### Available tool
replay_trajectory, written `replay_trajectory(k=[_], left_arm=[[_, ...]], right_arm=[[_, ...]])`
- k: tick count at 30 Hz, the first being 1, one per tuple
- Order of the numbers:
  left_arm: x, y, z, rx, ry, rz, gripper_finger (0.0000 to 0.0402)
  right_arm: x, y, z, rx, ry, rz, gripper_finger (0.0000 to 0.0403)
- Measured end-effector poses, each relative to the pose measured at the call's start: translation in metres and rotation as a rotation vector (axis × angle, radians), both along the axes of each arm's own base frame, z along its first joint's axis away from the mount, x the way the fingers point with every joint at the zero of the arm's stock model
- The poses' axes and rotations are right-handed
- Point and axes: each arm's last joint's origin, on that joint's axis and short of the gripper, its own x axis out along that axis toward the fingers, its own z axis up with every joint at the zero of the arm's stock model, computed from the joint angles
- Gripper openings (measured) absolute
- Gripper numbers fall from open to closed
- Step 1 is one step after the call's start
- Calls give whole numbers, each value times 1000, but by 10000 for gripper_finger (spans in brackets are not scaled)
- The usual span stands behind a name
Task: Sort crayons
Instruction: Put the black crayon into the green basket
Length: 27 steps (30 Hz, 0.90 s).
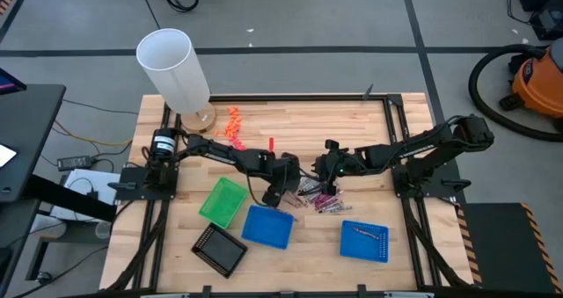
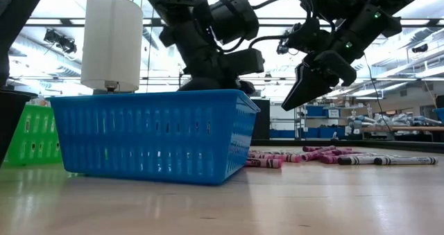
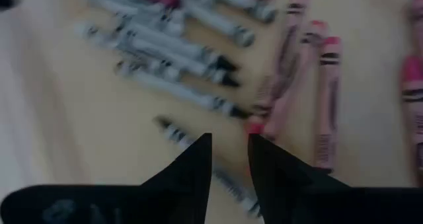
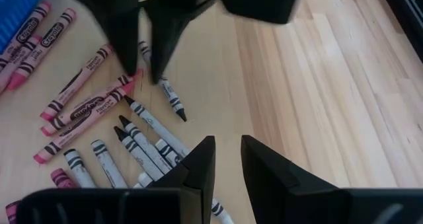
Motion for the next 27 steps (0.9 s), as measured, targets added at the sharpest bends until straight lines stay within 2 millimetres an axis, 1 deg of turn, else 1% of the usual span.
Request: replay_trajectory(k=[7, 11, 19, 23, 27], left_arm=[[1, 13, 2, -60, -2, 165, 107], [1, 15, 0, -104, 3, 240, 107], [3, 15, -15, -179, 35, 325, 107], [3, 15, -17, -177, 46, 332, 107], [1, 15, -17, -128, 62, 356, 102]], right_arm=[[0, 0, 0, 0, 1, 0, 84], [0, 0, 0, 0, 1, 0, 84], [1, 0, 1, 2, -9, -1, 84], [1, 0, 1, 3, -13, 2, 84], [1, 1, 1, 20, -13, 14, 84]])
